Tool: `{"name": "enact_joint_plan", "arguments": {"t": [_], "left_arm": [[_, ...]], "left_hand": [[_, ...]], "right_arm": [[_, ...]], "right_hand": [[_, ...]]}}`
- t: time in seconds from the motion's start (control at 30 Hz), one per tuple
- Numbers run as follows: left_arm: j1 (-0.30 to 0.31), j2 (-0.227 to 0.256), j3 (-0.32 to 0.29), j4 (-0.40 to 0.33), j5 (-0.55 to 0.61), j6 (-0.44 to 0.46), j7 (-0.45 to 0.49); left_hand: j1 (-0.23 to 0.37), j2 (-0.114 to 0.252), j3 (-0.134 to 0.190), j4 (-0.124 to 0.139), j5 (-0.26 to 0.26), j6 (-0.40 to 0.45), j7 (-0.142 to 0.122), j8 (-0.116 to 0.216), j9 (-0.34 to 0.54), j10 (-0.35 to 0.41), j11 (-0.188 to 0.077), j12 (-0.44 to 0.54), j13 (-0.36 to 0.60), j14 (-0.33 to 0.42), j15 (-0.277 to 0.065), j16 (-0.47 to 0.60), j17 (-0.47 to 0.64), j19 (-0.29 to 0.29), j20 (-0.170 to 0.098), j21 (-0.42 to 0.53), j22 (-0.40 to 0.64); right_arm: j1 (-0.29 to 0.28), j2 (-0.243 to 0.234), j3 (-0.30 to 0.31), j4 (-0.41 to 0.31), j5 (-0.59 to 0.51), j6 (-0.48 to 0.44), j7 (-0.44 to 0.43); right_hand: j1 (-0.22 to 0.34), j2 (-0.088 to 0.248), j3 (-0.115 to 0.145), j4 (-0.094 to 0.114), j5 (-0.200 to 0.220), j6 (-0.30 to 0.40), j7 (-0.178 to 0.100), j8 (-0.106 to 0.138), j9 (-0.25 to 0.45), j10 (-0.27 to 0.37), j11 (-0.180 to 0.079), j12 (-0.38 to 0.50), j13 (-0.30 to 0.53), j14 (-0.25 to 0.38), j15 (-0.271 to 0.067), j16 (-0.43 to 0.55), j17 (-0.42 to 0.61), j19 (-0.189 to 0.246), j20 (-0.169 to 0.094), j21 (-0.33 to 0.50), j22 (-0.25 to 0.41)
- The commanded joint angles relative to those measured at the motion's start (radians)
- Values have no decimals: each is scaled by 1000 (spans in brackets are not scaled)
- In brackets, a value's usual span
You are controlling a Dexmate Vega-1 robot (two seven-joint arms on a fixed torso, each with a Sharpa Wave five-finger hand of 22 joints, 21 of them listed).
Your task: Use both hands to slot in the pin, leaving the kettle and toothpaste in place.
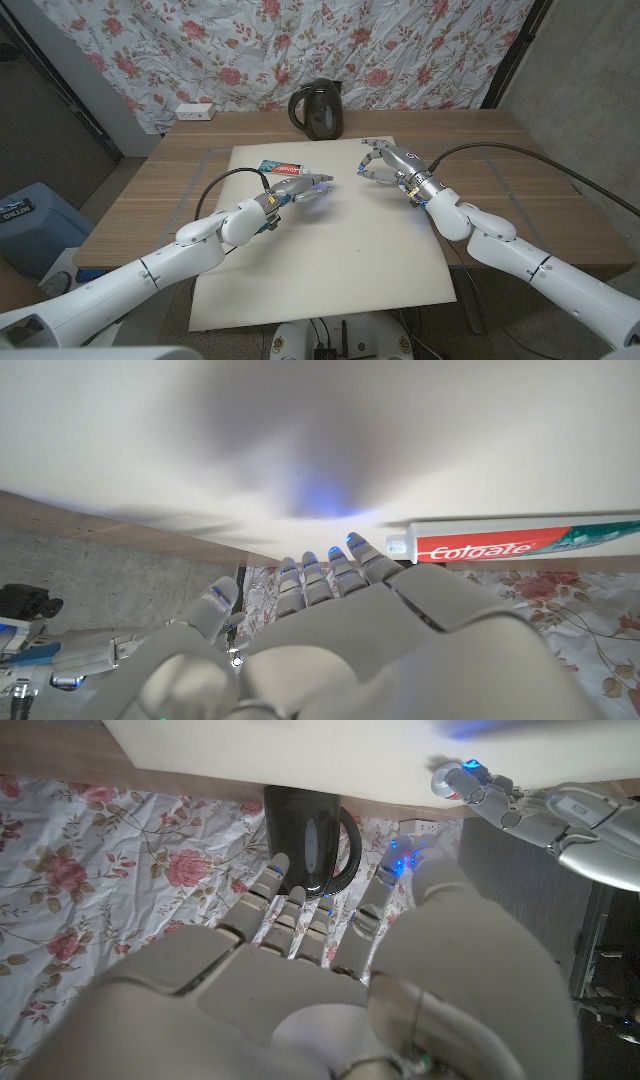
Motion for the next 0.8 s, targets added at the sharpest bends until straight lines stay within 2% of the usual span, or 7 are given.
{"name": "enact_joint_plan", "arguments": {"t": [0.03,0.8], "left_arm": [[9,2,0,19,46,-20,-34],[-18,-7,4,71,52,-68,-88]], "left_hand": [[-8,98,-2,2,4,1,-2,4,5,0,-7,-1,1,-1,-91,4,2,-3,-114,-1,3],[-3,106,-6,-1,6,-3,4,6,5,1,-3,0,1,5,-88,5,0,-11,-117,1,3]], "right_arm": [[4,11,-7,4,3,-16,-5],[36,53,-37,38,5,-30,-23]], "right_hand": [[8,8,-4,0,-2,-6,0,-3,2,1,3,-3,5,7,5,4,5,6,0,0,2],[9,10,-8,2,-3,-8,0,-6,0,2,2,-3,5,8,6,5,8,6,0,0,2]]}}
